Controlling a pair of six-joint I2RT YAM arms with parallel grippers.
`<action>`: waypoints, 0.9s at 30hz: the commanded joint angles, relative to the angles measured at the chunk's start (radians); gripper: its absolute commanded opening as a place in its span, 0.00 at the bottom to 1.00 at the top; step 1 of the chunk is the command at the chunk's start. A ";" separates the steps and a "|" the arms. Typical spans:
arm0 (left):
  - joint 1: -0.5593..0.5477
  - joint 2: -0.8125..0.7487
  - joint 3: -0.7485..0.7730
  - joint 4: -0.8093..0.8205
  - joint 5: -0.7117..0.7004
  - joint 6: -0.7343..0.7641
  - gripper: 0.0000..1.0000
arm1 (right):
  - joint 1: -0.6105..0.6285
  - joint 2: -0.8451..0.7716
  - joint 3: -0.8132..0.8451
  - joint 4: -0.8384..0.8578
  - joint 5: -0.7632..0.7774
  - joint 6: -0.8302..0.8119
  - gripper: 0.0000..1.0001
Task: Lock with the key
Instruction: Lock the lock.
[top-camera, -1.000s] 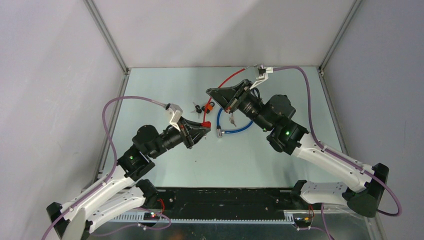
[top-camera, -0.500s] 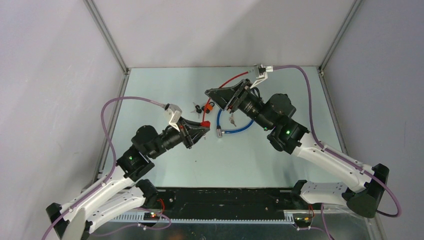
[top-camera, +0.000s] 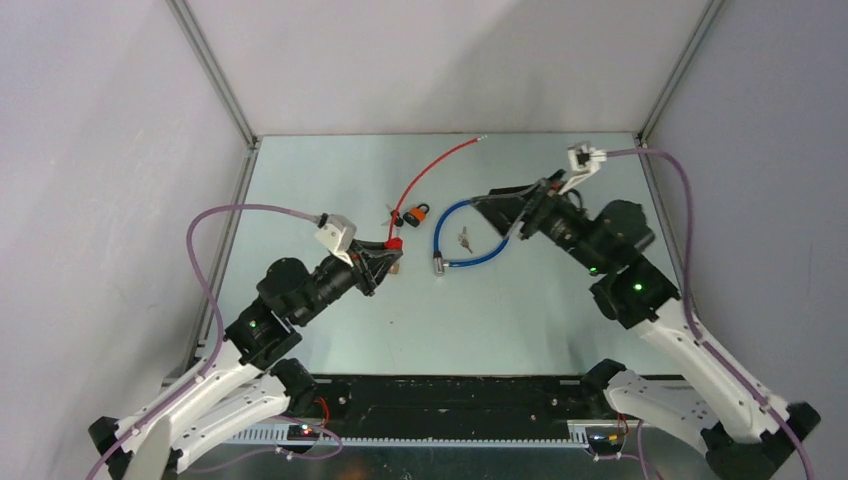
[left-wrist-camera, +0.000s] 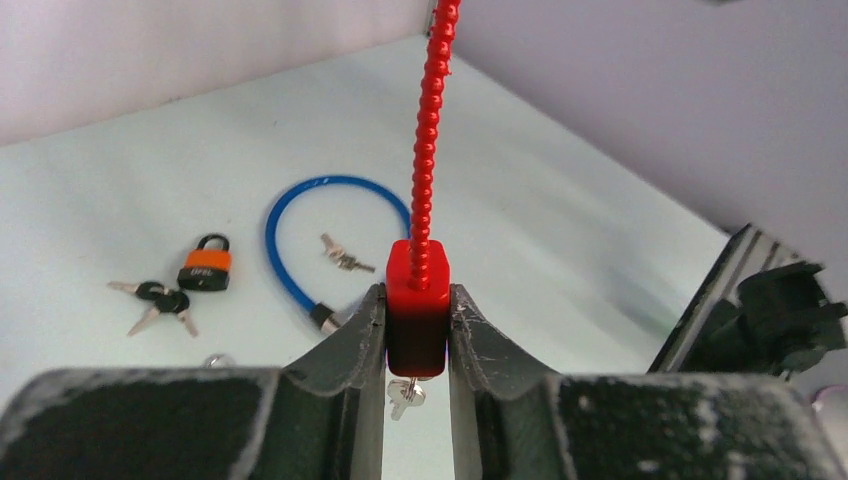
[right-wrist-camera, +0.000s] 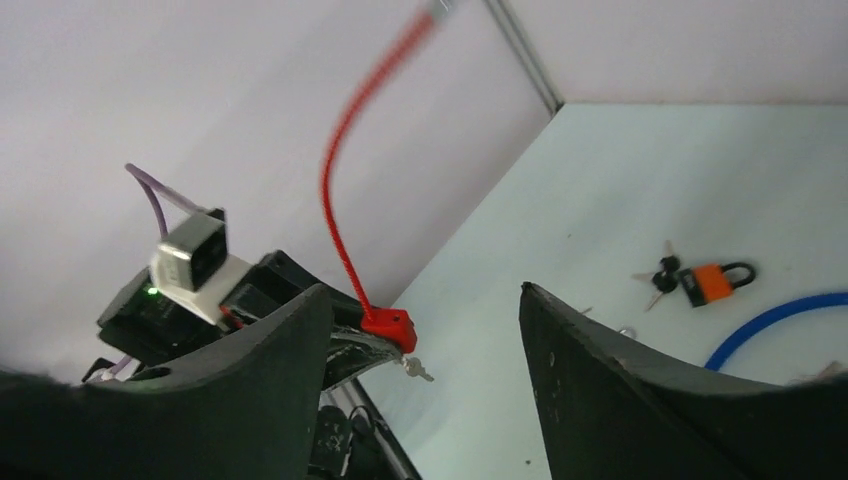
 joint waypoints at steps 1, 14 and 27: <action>0.003 0.044 0.059 -0.095 -0.024 0.109 0.00 | -0.157 -0.081 0.025 -0.070 -0.216 -0.112 0.64; -0.026 0.146 0.170 -0.299 0.088 0.260 0.00 | -0.237 -0.022 0.238 -0.506 -0.355 -0.759 0.69; -0.047 0.161 0.211 -0.378 0.142 0.315 0.00 | 0.037 0.150 0.370 -0.747 0.082 -1.063 0.70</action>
